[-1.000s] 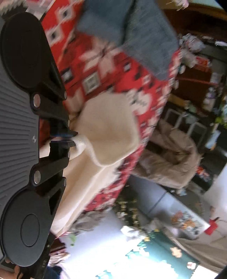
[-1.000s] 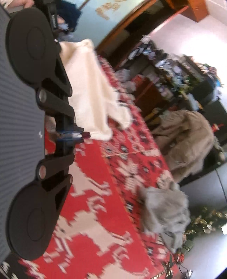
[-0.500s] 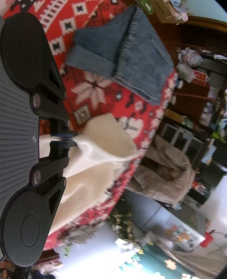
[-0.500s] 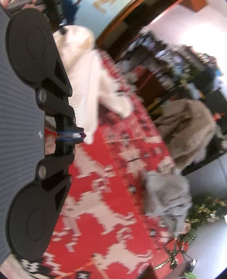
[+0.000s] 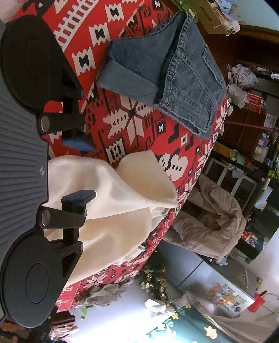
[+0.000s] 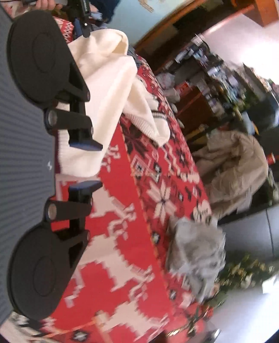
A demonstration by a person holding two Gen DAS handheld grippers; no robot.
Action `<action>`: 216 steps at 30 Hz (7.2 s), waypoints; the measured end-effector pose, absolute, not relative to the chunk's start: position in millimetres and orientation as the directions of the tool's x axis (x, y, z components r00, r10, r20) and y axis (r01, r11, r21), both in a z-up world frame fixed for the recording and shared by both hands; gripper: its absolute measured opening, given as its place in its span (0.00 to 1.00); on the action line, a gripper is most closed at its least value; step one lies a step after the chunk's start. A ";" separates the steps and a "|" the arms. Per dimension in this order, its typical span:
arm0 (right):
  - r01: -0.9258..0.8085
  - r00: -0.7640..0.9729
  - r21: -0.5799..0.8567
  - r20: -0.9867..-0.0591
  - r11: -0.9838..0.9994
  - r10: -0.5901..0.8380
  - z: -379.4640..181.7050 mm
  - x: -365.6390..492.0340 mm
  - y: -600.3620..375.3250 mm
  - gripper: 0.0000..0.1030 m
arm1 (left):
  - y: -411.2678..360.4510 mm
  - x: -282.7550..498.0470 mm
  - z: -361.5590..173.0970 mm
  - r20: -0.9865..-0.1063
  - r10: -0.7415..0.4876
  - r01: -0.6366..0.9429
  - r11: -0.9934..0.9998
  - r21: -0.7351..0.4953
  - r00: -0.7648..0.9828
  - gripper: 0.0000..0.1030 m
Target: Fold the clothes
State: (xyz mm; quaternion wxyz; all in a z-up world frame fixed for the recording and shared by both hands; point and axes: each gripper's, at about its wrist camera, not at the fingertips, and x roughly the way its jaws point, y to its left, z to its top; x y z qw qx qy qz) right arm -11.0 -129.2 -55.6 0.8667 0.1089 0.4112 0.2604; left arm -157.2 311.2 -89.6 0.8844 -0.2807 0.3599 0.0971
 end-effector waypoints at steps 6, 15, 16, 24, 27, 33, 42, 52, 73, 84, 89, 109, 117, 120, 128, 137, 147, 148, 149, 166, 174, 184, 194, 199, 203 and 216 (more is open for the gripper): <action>-0.367 0.430 0.437 -0.704 0.821 0.566 -87.7 21.3 -104.3 0.39 | 312.1 -147.8 -95.0 -0.698 -0.031 -0.390 0.810 -0.437 0.716 0.38; -0.405 0.460 0.386 -0.697 0.829 0.550 -70.5 -14.6 -115.0 0.06 | 308.5 -160.4 -80.6 -0.659 -0.067 -0.299 0.854 -0.426 0.749 0.04; -0.401 0.456 0.396 -0.696 0.826 0.554 -67.0 -20.2 -120.7 0.06 | 307.3 -162.5 -79.9 -0.664 -0.068 -0.295 0.859 -0.418 0.744 0.04; -0.391 0.455 0.413 -0.690 0.823 0.562 -58.1 -40.1 -140.3 0.16 | 317.0 -172.6 -77.7 -0.684 -0.107 -0.294 0.847 -0.443 0.722 0.10; -0.378 0.485 0.437 -0.657 0.816 0.577 -47.2 -30.8 -141.4 0.21 | 328.1 -172.4 -65.7 -0.659 -0.093 -0.301 0.836 -0.459 0.747 0.17; -0.427 0.502 0.416 -0.629 0.803 0.593 -25.5 6.2 -112.2 0.28 | 350.8 -137.3 -43.5 -0.634 -0.076 -0.286 0.847 -0.448 0.769 0.31; -0.459 0.513 0.348 -0.647 0.817 0.564 -35.7 83.9 -33.5 0.30 | 354.0 -17.9 -51.6 -0.724 -0.090 -0.186 0.938 -0.292 0.684 0.36; -0.481 0.482 0.296 -0.697 0.825 0.531 -72.3 154.2 21.1 0.33 | 287.5 96.7 -74.1 -0.801 -0.139 0.072 0.990 -0.119 0.582 0.36; -0.549 0.456 0.300 -0.674 0.780 0.581 -84.8 199.0 43.1 0.33 | 340.0 112.5 -56.2 -0.788 0.038 -0.077 0.997 -0.012 0.615 0.05; -0.623 0.367 0.275 -0.724 0.733 0.583 -98.0 233.4 98.3 0.33 | 377.5 105.4 -61.7 -0.789 0.059 -0.111 0.994 -0.011 0.612 0.05; -0.711 0.338 0.175 -0.764 0.681 0.549 -102.1 219.0 128.0 0.27 | 382.7 104.3 -68.6 -0.789 0.052 -0.121 0.992 -0.029 0.612 0.05; -0.530 0.613 -0.061 -0.716 0.846 0.333 -25.8 310.8 111.6 0.11 | 356.1 244.1 -66.6 -0.805 0.061 -0.168 0.985 -0.049 0.590 0.05; -0.468 0.600 0.101 -0.693 0.878 0.399 -43.7 303.6 87.6 0.64 | 371.5 204.8 -69.2 -0.814 -0.031 -0.175 0.971 -0.162 0.580 0.37; -0.495 0.612 0.105 -0.662 0.862 0.432 -29.3 278.2 67.1 0.74 | 371.4 174.8 -55.3 -0.799 -0.029 -0.150 0.977 -0.149 0.601 0.41; -0.607 0.546 0.105 -0.665 0.787 0.510 -8.0 146.5 22.3 0.99 | 366.8 68.9 -32.7 -0.741 -0.077 -0.154 0.959 -0.238 0.667 0.48; -0.565 0.604 0.012 -0.675 0.825 0.424 -20.2 11.7 -12.6 0.99 | 324.2 -53.1 -40.0 -0.709 -0.077 -0.165 0.950 -0.266 0.701 0.58; -0.484 0.668 -0.020 -0.654 0.875 0.355 -25.8 -46.2 -48.0 0.99 | 285.4 -135.2 -91.1 -0.751 -0.115 -0.214 0.921 -0.327 0.650 0.55; -0.487 0.658 -0.019 -0.666 0.873 0.352 -27.4 -47.2 -50.4 0.99 | 285.1 -140.4 -95.7 -0.755 -0.126 -0.232 0.907 -0.350 0.644 0.54; -0.488 0.648 -0.020 -0.678 0.873 0.347 -29.0 -48.4 -52.7 0.99 | 284.8 -145.6 -100.4 -0.758 -0.137 -0.251 0.893 -0.373 0.637 0.52; -0.334 0.633 0.139 -0.700 0.932 0.331 -49.1 -85.1 -101.4 0.99 | 265.4 -171.3 -142.0 -0.657 -0.296 -0.211 0.788 -0.578 0.693 0.34; -0.329 0.621 0.150 -0.710 0.932 0.333 -53.5 -88.5 -107.0 0.99 | 246.6 -178.6 -152.6 -0.629 -0.450 -0.162 0.718 -0.677 0.634 0.30; -0.325 0.628 0.148 -0.705 0.934 0.330 -50.5 -90.3 -112.0 0.99 | 252.5 -178.9 -158.8 -0.567 -0.463 -0.246 0.585 -0.773 0.681 0.30; -0.284 0.561 0.279 -0.727 0.917 0.395 -54.9 -83.6 -134.7 0.87 | 272.1 -193.8 -115.7 -0.592 -0.221 -0.316 0.676 -0.665 0.775 0.05; -0.255 0.465 0.400 -0.747 0.880 0.475 -66.0 -79.2 -141.8 0.47 | 303.6 -208.1 -94.0 -0.594 -0.100 -0.361 0.709 -0.605 0.798 0.05; -0.248 0.388 0.447 -0.767 0.859 0.511 -78.7 -77.5 -130.5 0.38 | 307.7 -213.1 -102.0 -0.643 -0.105 -0.384 0.725 -0.572 0.759 0.05; -0.337 0.392 0.292 -0.821 0.895 0.415 -65.4 -81.8 -91.1 0.05 | 291.6 -227.7 -84.7 -0.703 -0.148 -0.280 0.845 -0.456 0.696 0.05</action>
